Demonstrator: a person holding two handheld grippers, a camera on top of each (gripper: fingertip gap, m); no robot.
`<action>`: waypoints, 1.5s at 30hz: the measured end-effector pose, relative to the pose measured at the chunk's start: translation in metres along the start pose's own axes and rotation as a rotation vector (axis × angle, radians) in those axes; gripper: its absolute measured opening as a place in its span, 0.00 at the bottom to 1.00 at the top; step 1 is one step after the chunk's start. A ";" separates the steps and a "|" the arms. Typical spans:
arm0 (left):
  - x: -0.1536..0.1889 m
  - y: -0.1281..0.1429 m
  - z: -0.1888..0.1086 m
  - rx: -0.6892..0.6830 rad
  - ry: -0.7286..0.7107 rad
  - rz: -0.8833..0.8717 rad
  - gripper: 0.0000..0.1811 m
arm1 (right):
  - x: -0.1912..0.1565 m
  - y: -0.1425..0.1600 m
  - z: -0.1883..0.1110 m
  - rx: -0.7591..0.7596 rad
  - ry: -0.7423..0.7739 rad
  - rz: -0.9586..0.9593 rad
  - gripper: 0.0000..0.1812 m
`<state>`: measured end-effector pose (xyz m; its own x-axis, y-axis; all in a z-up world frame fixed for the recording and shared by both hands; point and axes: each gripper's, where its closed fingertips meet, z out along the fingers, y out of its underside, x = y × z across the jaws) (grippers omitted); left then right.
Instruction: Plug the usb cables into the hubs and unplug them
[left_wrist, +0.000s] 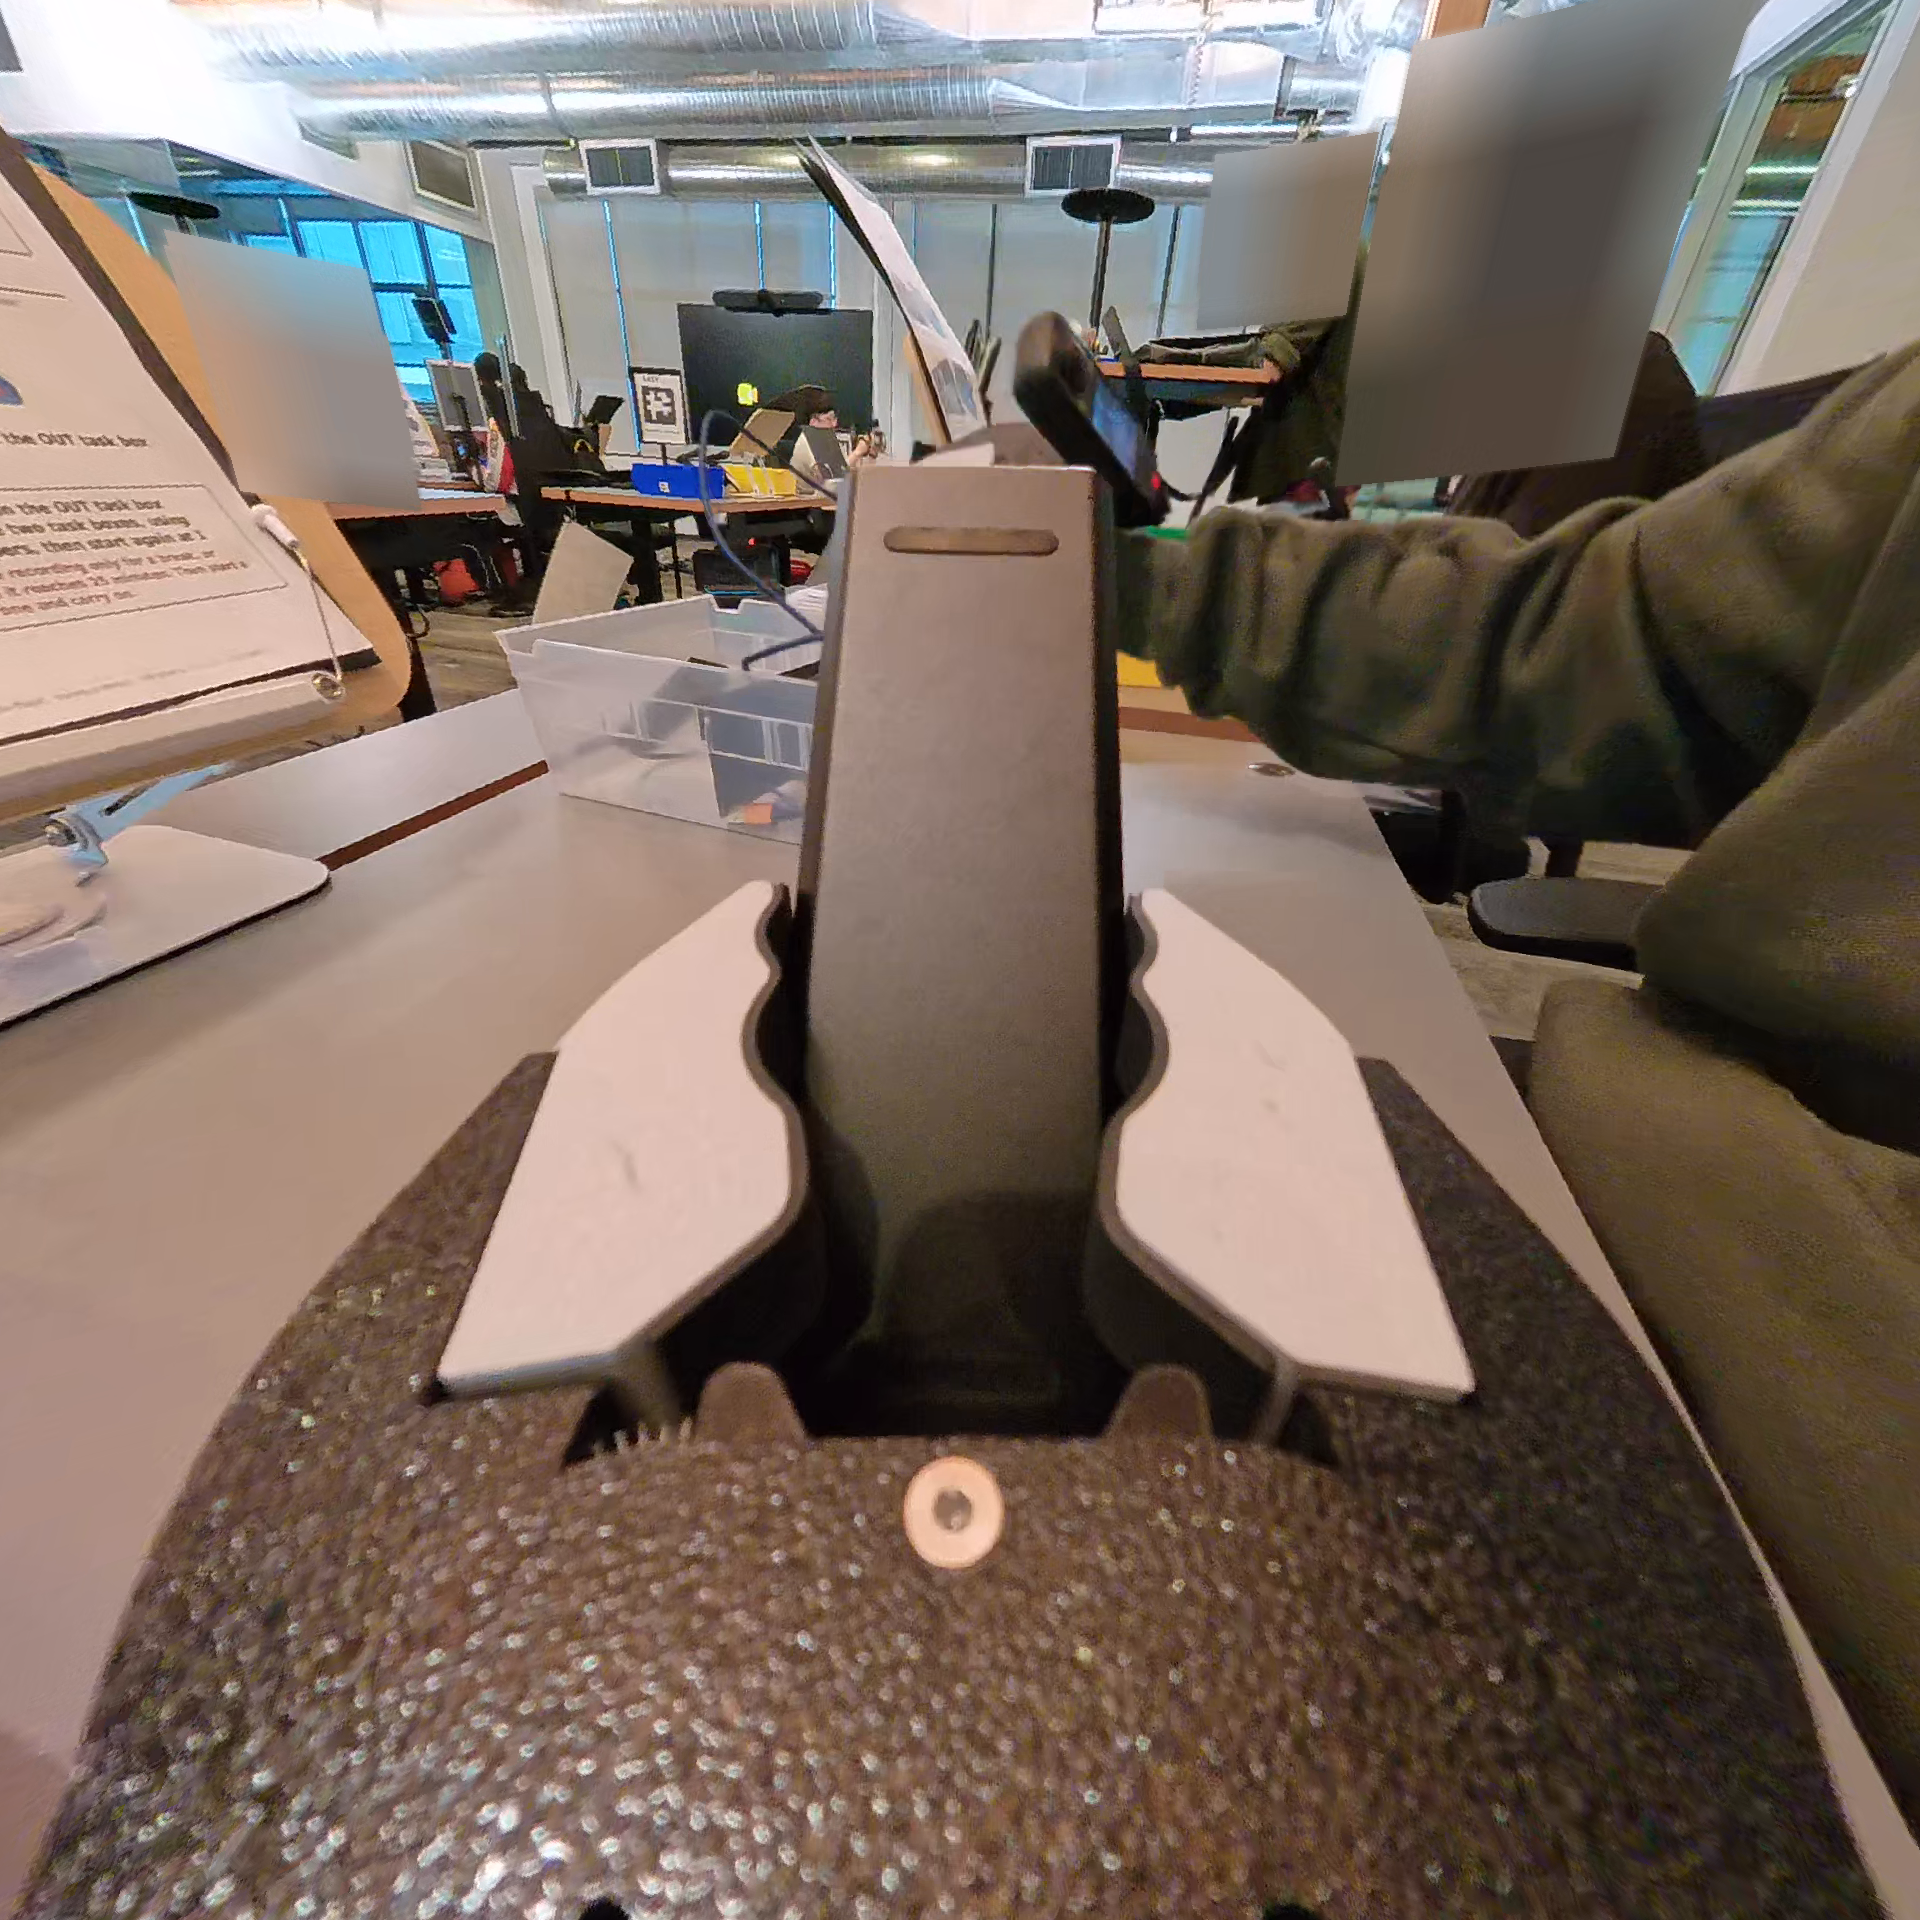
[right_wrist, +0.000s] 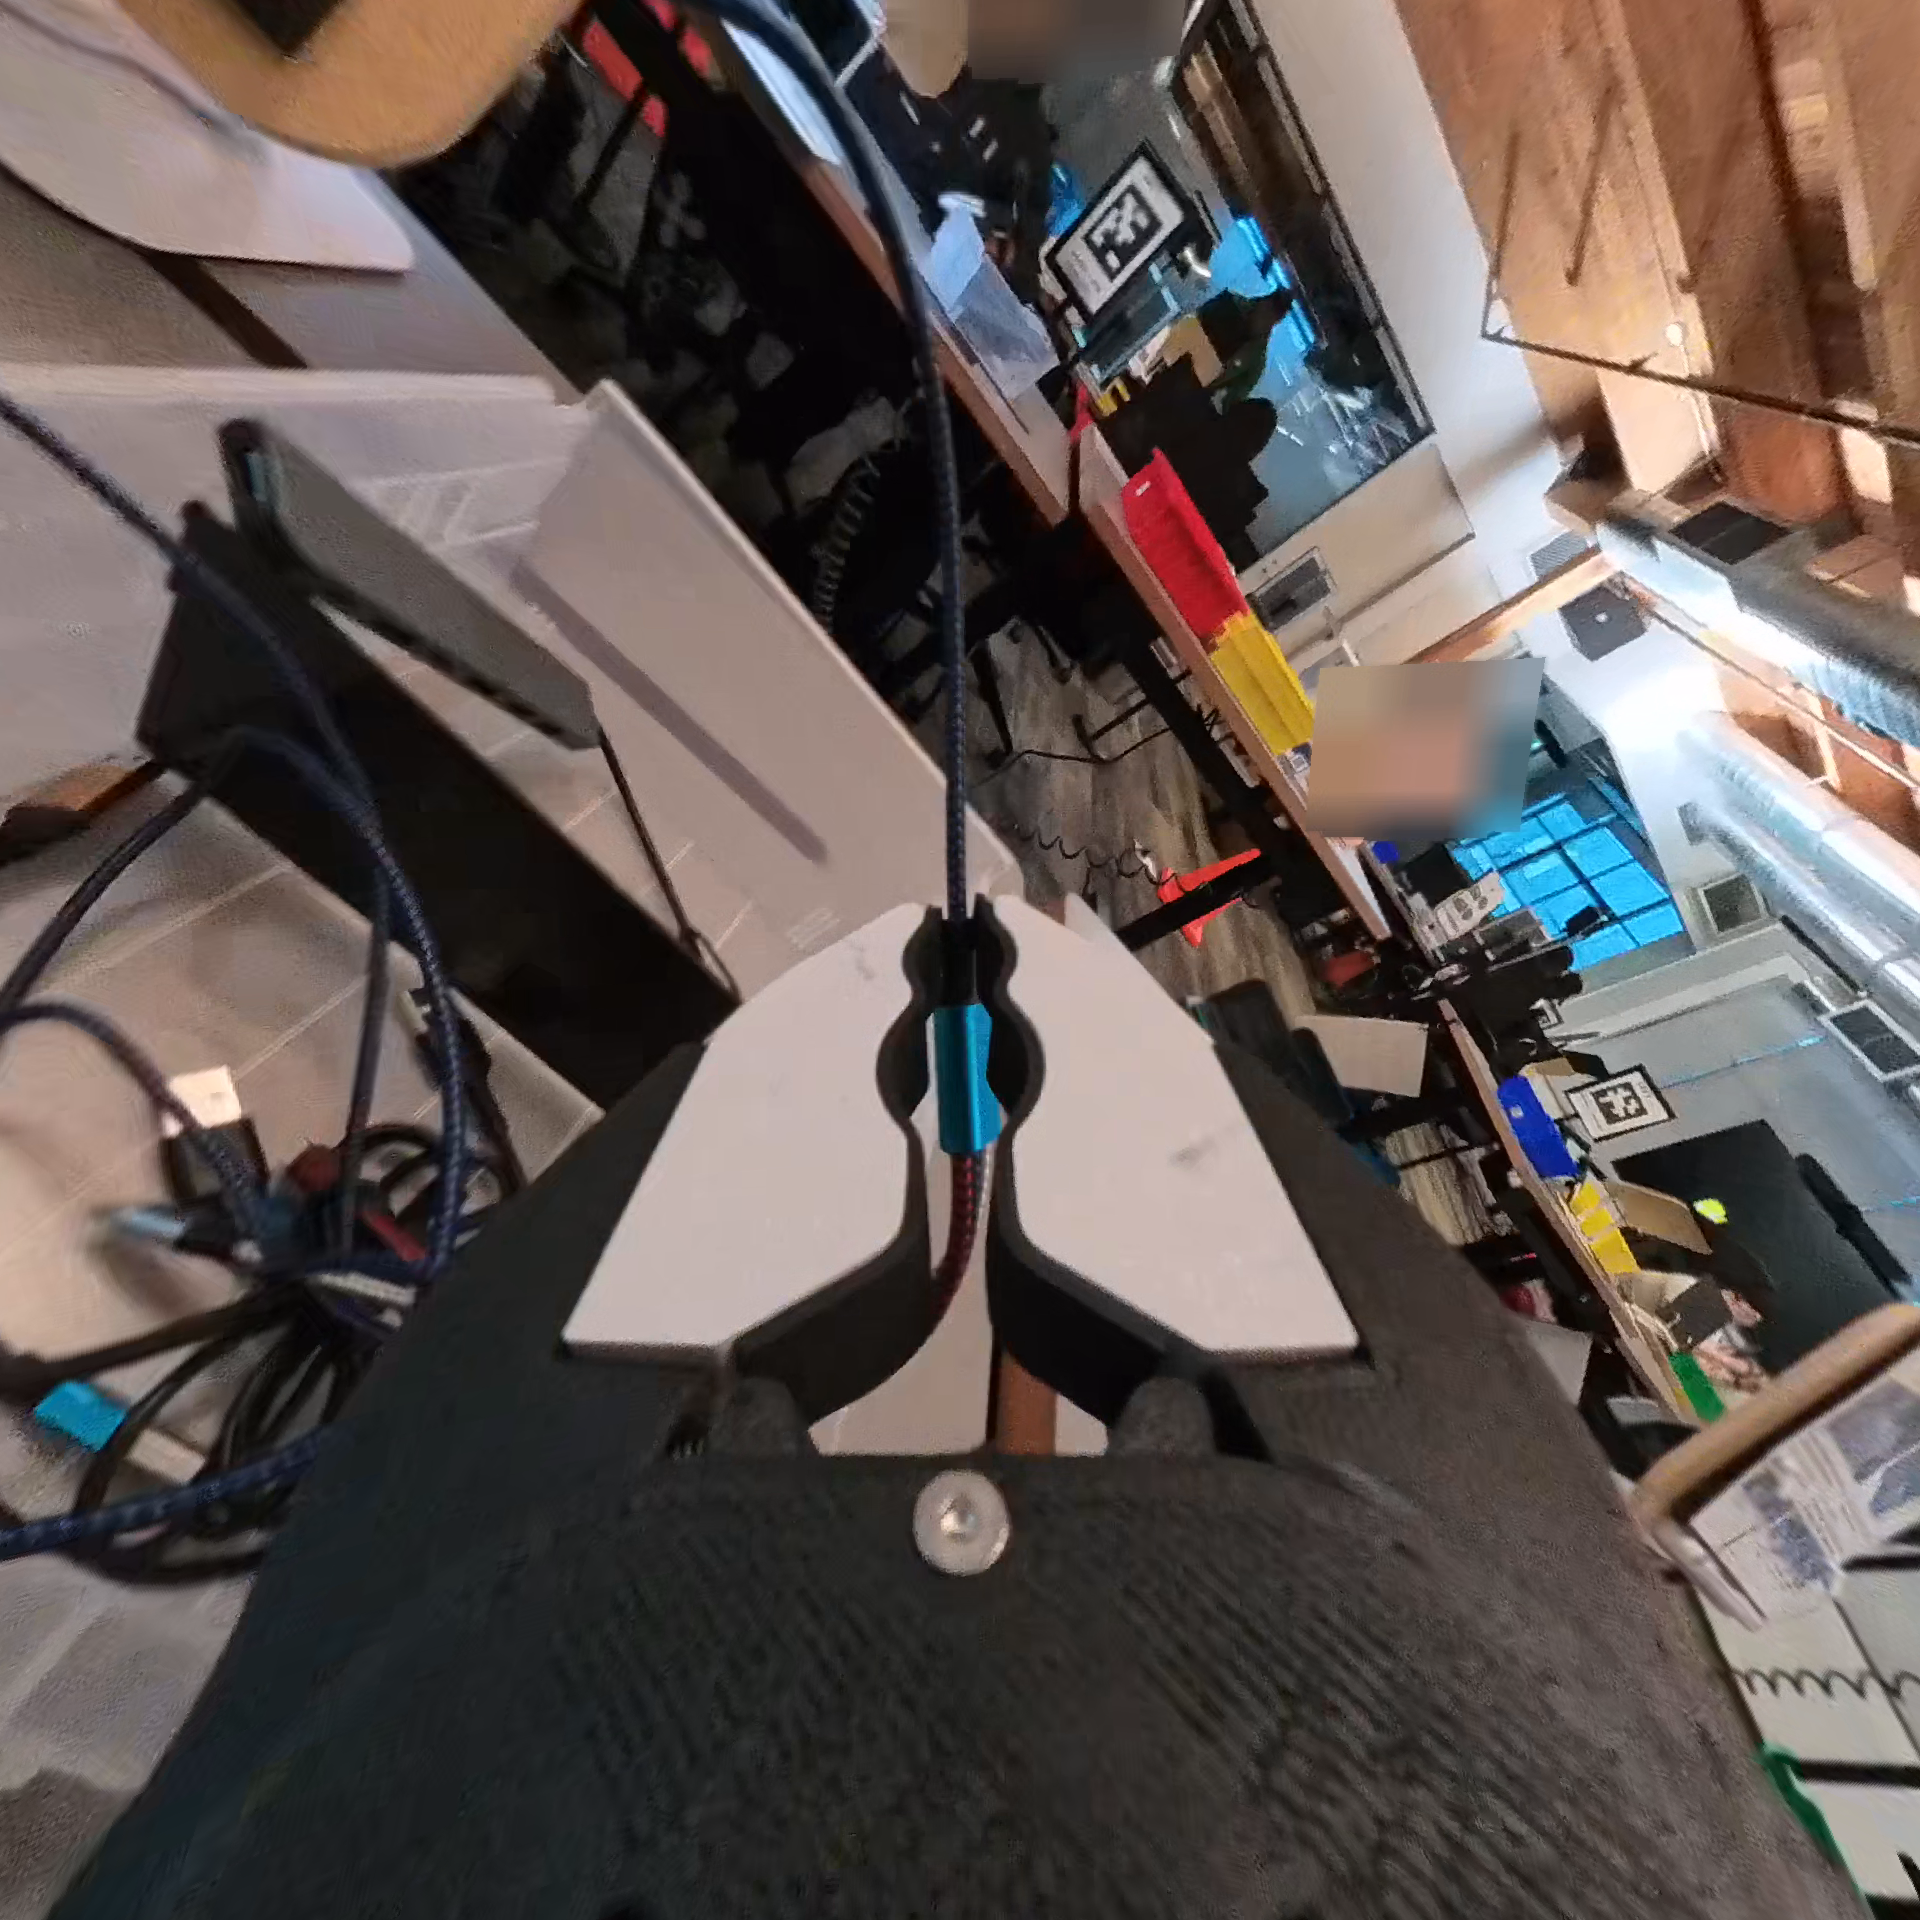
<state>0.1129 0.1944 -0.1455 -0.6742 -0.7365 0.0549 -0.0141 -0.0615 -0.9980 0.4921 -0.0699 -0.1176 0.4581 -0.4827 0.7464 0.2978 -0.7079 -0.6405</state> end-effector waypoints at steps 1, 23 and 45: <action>0.001 0.000 0.001 -0.002 0.003 0.003 0.32 | -0.007 0.010 -0.005 -0.012 -0.003 -0.011 0.03; 0.018 -0.010 0.008 -0.009 0.042 0.046 0.32 | -0.062 0.053 0.011 -0.419 -0.666 -0.254 0.18; 0.031 -0.029 0.027 0.217 0.152 -0.078 0.32 | -0.247 -0.275 -0.192 0.711 -1.087 0.581 0.46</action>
<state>0.1124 0.1548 -0.1140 -0.7807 -0.6152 0.1097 0.0774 -0.2693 -0.9599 0.1366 0.1452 -0.0908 0.9669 0.2500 0.0508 0.0492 0.0129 -0.9987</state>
